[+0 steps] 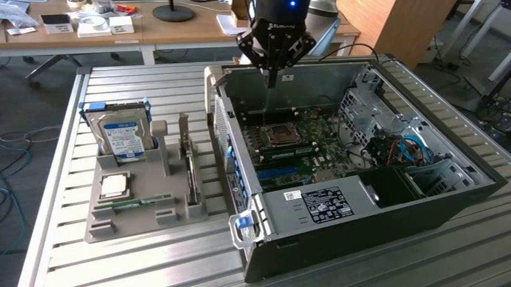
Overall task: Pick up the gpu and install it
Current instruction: 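Reach for the gpu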
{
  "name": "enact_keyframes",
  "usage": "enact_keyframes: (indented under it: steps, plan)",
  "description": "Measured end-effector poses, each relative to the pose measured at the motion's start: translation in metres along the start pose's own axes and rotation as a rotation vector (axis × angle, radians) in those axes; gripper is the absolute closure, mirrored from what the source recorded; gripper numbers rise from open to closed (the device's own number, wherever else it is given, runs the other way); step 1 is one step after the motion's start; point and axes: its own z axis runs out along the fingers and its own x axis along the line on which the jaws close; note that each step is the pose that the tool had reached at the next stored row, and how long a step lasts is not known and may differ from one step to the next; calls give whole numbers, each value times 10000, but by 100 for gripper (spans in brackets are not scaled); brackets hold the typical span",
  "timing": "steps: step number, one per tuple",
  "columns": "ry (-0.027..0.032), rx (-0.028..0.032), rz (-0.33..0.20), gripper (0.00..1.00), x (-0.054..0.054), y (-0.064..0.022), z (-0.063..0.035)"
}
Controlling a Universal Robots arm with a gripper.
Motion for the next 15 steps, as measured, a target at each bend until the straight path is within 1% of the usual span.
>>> enact_keyframes:
  steps: [9,15]
  plan:
    - [-1,-1,1,89,123,-9,-3]
    - [0,0,0,89,138,-10,-4]
